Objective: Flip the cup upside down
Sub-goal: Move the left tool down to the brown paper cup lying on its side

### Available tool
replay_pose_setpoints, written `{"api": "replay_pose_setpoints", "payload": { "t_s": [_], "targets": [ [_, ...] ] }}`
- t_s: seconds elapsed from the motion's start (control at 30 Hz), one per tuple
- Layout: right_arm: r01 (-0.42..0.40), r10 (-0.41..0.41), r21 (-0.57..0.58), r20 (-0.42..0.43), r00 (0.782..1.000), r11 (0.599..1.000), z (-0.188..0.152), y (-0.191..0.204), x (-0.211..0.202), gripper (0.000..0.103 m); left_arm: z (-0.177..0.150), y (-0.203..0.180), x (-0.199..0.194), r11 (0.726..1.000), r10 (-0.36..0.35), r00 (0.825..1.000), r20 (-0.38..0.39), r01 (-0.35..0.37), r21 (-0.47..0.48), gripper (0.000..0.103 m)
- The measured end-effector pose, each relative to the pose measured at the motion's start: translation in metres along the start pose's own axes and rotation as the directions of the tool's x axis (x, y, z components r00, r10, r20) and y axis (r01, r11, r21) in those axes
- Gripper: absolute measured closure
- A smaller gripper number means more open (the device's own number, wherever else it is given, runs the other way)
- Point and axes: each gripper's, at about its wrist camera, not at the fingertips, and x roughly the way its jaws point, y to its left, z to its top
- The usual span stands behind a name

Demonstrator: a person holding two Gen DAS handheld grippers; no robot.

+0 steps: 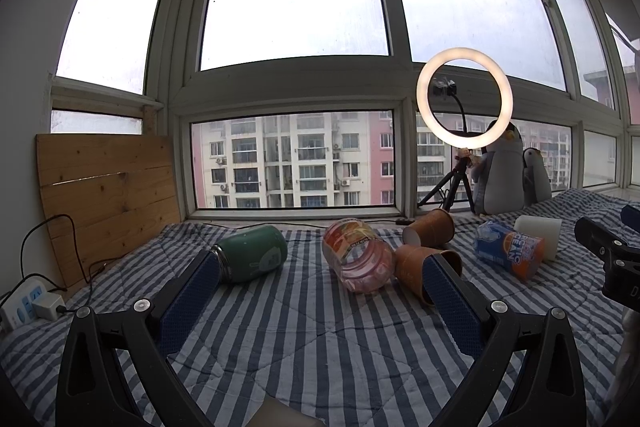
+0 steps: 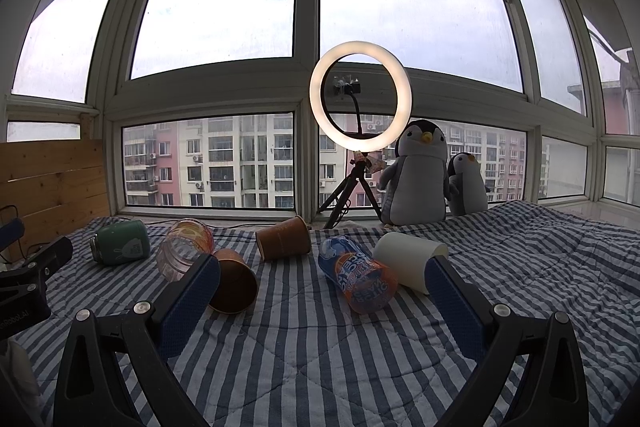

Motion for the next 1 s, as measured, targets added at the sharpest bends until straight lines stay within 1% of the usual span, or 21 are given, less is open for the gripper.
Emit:
{"api": "replay_pose_setpoints", "payload": {
  "t_s": [0.23, 0.47, 0.6, 0.7, 0.8, 0.87, 0.93, 1.0],
  "targets": [
    [-0.001, 0.001, 0.001, -0.003, 1.0, 1.0, 0.0, 0.0, 0.001, 0.002, 0.0, -0.001, 0.003, 1.0, -0.005, 1.0, -0.018, 0.005, 0.001, 0.0],
    [-0.02, 0.021, 0.022, -0.041, 0.999, 1.0, -0.003, -0.002, 0.006, 0.002, -0.001, 0.005, 0.021, 0.999, -0.019, 0.995, -0.099, 0.016, -0.034, 0.0],
    [-0.043, 0.048, 0.058, -0.082, 0.995, 0.997, -0.001, -0.009, 0.013, 0.002, -0.002, 0.008, 0.035, 0.998, -0.035, 0.987, -0.154, 0.028, -0.05, 0.0],
    [-0.057, 0.067, 0.093, -0.104, 0.992, 0.994, -0.001, -0.015, 0.015, 0.002, -0.002, 0.005, 0.053, 0.999, -0.045, 0.973, -0.228, 0.037, -0.04, 0.0],
    [-0.085, 0.102, 0.13, -0.132, 0.986, 0.988, -0.001, -0.023, 0.019, 0.002, 0.004, -0.003, 0.071, 0.999, -0.051, 0.957, -0.286, 0.044, -0.028, 0.0],
    [-0.108, 0.13, 0.149, -0.151, 0.98, 0.983, -0.001, -0.027, 0.022, 0.002, 0.011, -0.007, 0.087, 0.997, -0.072, 0.937, -0.341, 0.067, -0.025, 0.0],
    [-0.131, 0.159, 0.163, -0.175, 0.972, 0.978, -0.002, -0.03, 0.025, 0.002, 0.019, -0.012, 0.1, 0.996, -0.087, 0.921, -0.38, 0.081, -0.031, 0.0],
    [-0.159, 0.196, 0.184, -0.204, 0.959, 0.97, -0.001, -0.034, 0.03, 0.002, 0.028, -0.023, 0.115, 0.994, -0.108, 0.9, -0.422, 0.109, -0.021, 0.0]
  ]
}}
